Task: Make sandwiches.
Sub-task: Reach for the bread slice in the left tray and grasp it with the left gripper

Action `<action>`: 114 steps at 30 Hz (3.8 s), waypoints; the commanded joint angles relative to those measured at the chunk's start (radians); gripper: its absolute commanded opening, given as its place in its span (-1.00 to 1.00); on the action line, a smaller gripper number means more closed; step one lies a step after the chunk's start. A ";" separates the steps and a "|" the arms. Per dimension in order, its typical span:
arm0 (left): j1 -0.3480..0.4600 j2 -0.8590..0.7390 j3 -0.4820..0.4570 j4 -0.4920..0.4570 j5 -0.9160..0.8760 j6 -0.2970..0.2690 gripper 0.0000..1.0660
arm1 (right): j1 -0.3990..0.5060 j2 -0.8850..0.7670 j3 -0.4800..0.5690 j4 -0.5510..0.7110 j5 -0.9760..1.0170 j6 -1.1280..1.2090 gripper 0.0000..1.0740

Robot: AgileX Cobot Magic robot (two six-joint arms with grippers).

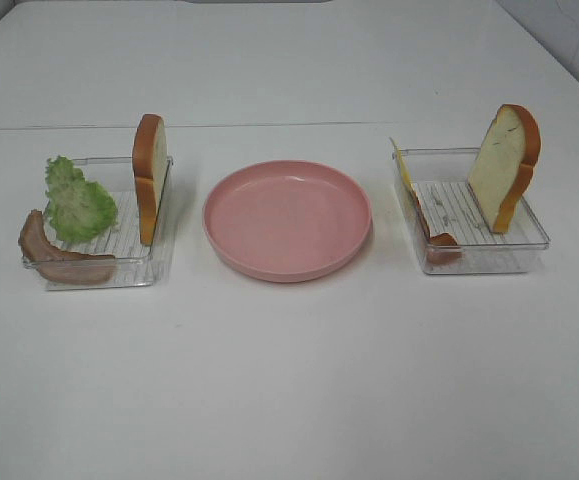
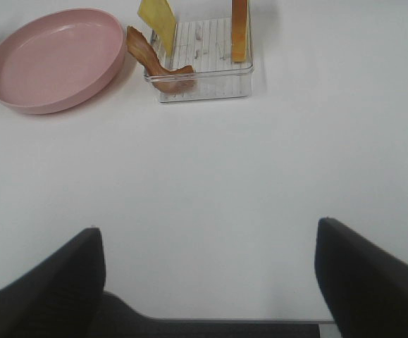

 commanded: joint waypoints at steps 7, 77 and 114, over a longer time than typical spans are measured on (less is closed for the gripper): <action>-0.002 -0.013 0.003 -0.002 -0.003 -0.002 0.89 | -0.001 -0.022 0.004 -0.003 -0.008 -0.008 0.47; -0.298 2.166 -1.523 -0.105 0.239 -0.058 0.87 | -0.001 -0.022 0.004 -0.003 -0.008 -0.008 0.47; -0.322 2.391 -1.653 0.001 0.239 -0.053 0.05 | -0.001 -0.022 0.004 -0.001 -0.008 -0.008 0.47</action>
